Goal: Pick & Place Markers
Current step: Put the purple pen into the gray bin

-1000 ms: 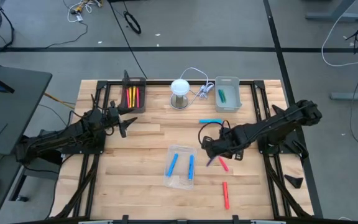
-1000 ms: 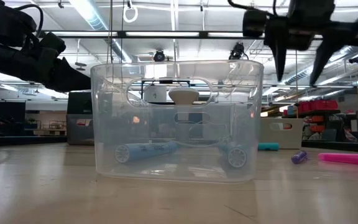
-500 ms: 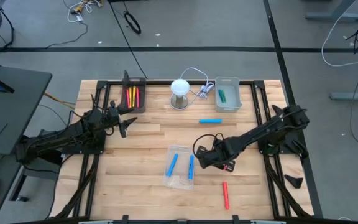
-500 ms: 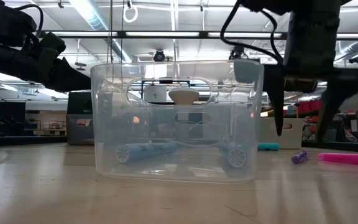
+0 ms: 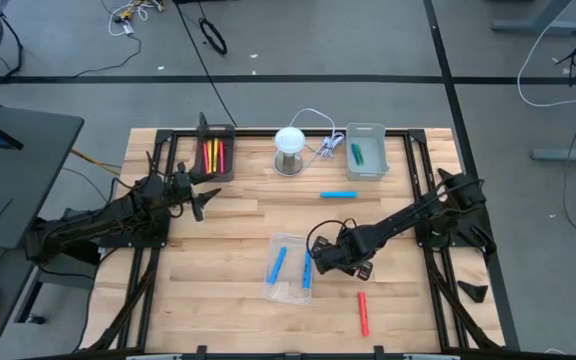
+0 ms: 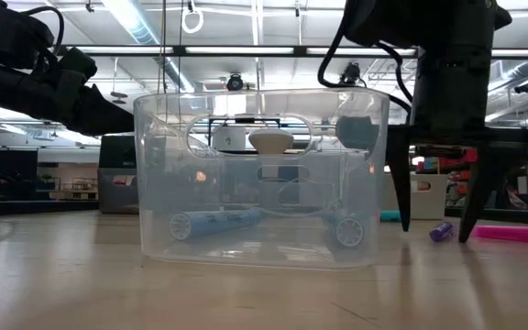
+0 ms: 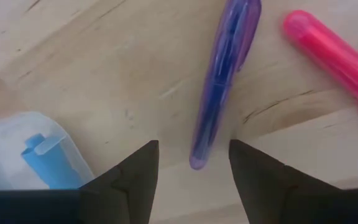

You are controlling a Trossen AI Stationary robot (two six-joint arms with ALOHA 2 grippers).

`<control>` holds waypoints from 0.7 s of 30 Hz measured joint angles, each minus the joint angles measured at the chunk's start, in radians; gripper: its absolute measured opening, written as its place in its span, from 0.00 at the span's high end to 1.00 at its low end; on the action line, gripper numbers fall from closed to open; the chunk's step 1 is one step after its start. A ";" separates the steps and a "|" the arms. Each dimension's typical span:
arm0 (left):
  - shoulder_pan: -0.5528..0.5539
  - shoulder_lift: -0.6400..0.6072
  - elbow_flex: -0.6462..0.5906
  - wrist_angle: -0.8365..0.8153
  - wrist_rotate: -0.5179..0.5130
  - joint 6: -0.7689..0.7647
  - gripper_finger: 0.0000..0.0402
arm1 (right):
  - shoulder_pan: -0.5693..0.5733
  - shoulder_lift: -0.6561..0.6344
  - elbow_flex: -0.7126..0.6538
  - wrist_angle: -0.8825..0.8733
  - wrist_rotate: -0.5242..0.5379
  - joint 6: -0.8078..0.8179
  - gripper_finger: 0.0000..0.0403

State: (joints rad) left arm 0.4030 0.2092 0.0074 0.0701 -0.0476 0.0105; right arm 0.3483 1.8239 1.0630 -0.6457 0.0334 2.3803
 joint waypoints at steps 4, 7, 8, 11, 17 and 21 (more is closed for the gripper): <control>0.000 0.000 0.000 0.000 0.000 0.000 0.43 | -0.011 0.000 0.000 -0.005 -0.006 0.010 0.49; 0.000 0.000 0.000 0.000 0.000 0.000 0.43 | -0.025 0.001 0.000 -0.012 -0.011 0.010 0.49; 0.000 0.000 0.000 0.000 0.000 0.000 0.43 | -0.030 0.001 0.000 -0.016 -0.014 0.010 0.49; 0.000 0.000 0.000 0.000 0.000 0.000 0.43 | -0.048 0.001 0.000 -0.028 -0.028 0.010 0.49; 0.000 0.000 0.000 0.000 0.000 0.000 0.43 | -0.070 0.001 0.000 -0.039 -0.058 0.005 0.49; 0.000 0.000 0.000 0.000 0.000 0.000 0.43 | -0.070 0.002 0.000 -0.052 -0.065 0.020 0.52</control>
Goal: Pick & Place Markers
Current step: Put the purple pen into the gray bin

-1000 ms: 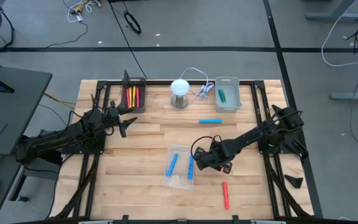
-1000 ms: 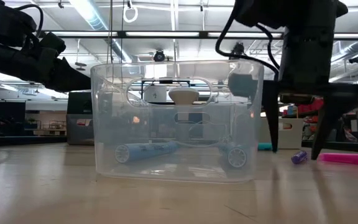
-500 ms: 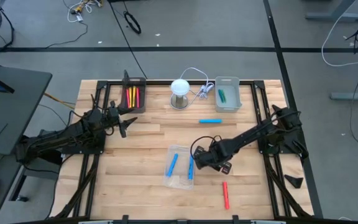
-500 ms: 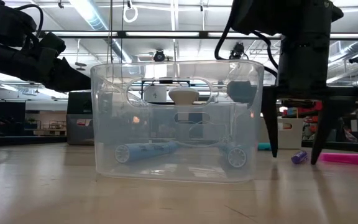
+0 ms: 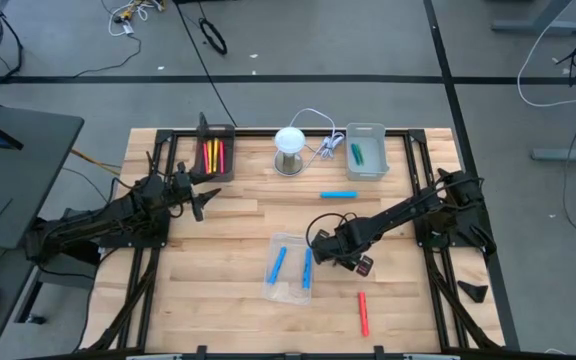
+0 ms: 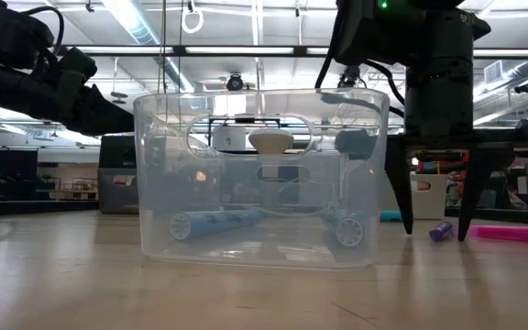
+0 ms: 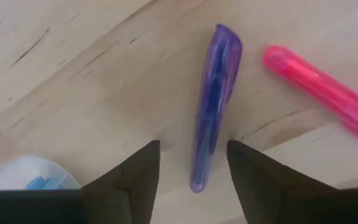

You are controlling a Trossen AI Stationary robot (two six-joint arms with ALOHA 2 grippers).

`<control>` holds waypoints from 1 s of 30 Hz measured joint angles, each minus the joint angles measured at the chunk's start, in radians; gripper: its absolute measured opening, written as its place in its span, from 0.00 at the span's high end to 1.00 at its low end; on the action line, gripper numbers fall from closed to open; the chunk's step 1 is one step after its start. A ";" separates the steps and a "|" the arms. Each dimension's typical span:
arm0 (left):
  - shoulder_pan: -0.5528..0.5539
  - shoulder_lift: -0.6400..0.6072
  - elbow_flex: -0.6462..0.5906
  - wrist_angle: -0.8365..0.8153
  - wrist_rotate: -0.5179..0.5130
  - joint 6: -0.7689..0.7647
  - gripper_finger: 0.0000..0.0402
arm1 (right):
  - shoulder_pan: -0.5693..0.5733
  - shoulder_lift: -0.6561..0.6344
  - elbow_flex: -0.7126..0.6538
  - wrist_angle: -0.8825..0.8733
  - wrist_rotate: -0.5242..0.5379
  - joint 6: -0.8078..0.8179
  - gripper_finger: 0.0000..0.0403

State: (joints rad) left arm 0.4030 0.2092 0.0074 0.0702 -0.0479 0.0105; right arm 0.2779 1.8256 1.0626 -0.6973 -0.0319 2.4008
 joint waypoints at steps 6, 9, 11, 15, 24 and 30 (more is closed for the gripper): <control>0.000 0.000 0.000 0.000 0.000 0.000 0.43 | 0.000 0.000 -0.001 -0.022 -0.003 0.000 0.66; 0.000 0.000 0.000 0.000 0.000 0.000 0.43 | 0.000 0.000 -0.001 -0.028 -0.002 -0.001 0.75; 0.000 0.000 0.000 0.000 0.000 0.000 0.43 | 0.000 0.000 -0.001 -0.031 -0.001 -0.009 0.80; 0.000 0.000 0.000 0.000 0.000 0.000 0.43 | 0.000 -0.001 -0.001 -0.031 -0.004 -0.043 0.90; 0.000 0.000 0.000 0.000 0.000 0.000 0.43 | 0.008 0.001 0.028 -0.114 0.031 -0.179 0.94; 0.000 0.000 0.000 0.000 0.000 0.000 0.43 | 0.008 -0.019 0.071 -0.190 0.046 -0.248 0.94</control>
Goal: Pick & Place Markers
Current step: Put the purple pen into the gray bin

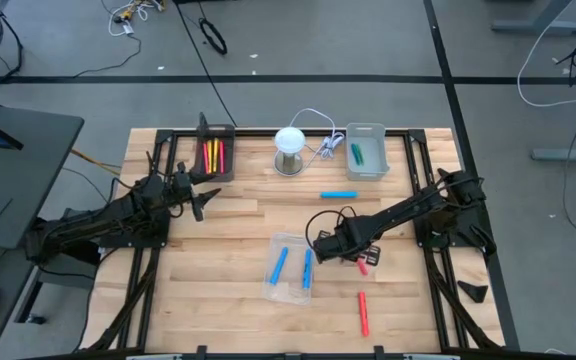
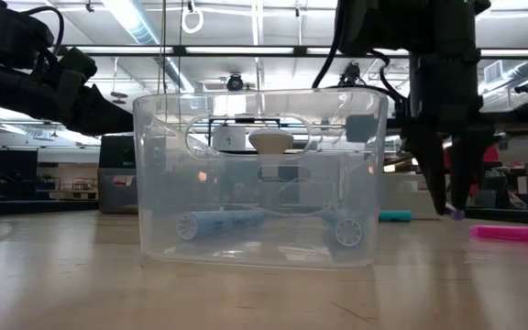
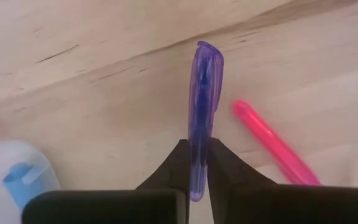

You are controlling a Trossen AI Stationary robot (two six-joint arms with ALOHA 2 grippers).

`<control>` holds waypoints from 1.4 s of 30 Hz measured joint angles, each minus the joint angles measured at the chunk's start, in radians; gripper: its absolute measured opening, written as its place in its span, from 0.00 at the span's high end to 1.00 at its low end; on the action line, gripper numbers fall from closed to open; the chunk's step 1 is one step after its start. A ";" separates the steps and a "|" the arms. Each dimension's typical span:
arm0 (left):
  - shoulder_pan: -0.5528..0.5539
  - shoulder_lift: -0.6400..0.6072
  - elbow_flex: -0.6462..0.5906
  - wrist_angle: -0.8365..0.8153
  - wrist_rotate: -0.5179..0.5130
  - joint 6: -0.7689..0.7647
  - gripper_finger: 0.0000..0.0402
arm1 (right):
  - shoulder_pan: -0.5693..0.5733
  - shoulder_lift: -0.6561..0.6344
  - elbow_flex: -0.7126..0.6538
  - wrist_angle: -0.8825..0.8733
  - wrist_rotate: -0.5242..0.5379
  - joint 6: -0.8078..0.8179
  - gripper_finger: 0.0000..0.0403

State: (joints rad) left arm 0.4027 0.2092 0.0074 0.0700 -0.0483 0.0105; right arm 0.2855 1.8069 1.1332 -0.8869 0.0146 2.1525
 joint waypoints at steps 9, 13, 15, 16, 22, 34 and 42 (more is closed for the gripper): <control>0.000 0.000 0.000 0.000 0.000 0.000 0.43 | 0.001 -0.053 0.064 -0.067 0.004 -0.107 0.93; 0.000 0.000 0.000 0.000 0.000 0.000 0.43 | 0.002 -0.082 0.109 -0.145 0.003 -0.148 0.93; 0.000 0.000 0.000 0.000 0.000 0.000 0.43 | 0.002 -0.093 0.136 -0.196 0.002 -0.172 0.93; 0.000 0.000 0.000 0.000 0.000 0.000 0.43 | 0.002 -0.098 0.152 -0.223 0.002 -0.180 0.93; 0.000 0.000 0.000 0.000 0.000 0.000 0.43 | 0.002 -0.122 0.245 -0.373 -0.004 -0.234 0.93; 0.000 0.000 0.000 0.000 0.000 0.000 0.43 | -0.084 -0.125 0.330 -0.561 0.000 -0.351 0.93; 0.000 0.000 0.000 0.000 0.000 0.000 0.43 | -0.260 -0.143 0.331 -0.600 0.055 -0.547 0.94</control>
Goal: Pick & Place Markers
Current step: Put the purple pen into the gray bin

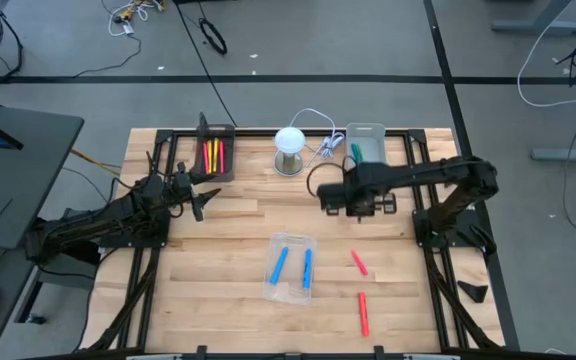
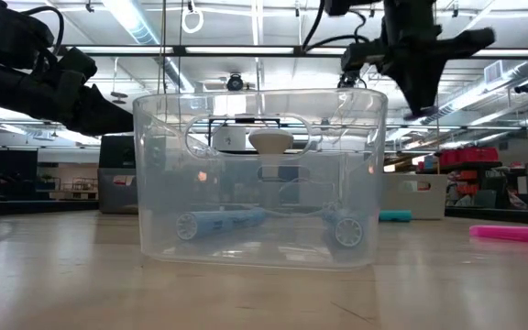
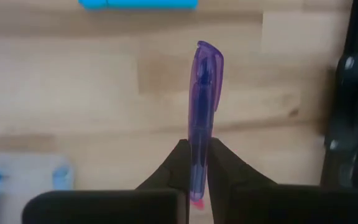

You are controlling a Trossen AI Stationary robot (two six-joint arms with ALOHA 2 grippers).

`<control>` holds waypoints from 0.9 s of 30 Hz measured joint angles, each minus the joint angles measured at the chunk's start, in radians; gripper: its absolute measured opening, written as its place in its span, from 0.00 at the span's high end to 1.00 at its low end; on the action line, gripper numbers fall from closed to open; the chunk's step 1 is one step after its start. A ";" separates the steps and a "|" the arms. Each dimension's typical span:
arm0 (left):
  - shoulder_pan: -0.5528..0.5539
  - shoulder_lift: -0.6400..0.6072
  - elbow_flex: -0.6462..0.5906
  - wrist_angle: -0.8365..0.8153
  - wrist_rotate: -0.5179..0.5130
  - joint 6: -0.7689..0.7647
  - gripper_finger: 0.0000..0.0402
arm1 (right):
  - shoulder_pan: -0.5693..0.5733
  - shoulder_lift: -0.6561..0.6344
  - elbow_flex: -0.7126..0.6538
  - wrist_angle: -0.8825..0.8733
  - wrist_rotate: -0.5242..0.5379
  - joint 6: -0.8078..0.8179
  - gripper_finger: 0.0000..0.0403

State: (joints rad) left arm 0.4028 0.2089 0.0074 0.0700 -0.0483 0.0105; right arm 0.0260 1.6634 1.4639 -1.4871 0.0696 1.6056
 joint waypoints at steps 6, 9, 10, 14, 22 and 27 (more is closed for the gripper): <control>0.000 0.000 0.000 0.000 0.000 0.000 0.43 | -0.145 -0.003 0.000 0.009 0.021 -0.157 0.94; 0.000 0.000 0.000 0.000 0.000 0.000 0.43 | -0.217 -0.003 0.000 0.014 0.031 -0.233 0.94; 0.000 0.000 0.000 0.000 0.000 0.000 0.43 | -0.240 -0.003 0.000 0.019 0.037 -0.257 0.94; 0.000 0.000 0.000 0.000 0.000 0.000 0.43 | -0.329 -0.003 0.000 0.047 0.047 -0.354 0.94; 0.000 0.000 0.000 0.000 0.000 0.000 0.43 | -0.490 -0.003 0.000 0.112 0.047 -0.514 0.94; 0.000 0.000 0.000 0.000 0.000 0.000 0.43 | -0.586 -0.003 0.000 0.127 0.047 -0.600 0.94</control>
State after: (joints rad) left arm 0.4030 0.2089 0.0071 0.0704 -0.0479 0.0105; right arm -0.5603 1.6600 1.4639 -1.3598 0.1162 1.0056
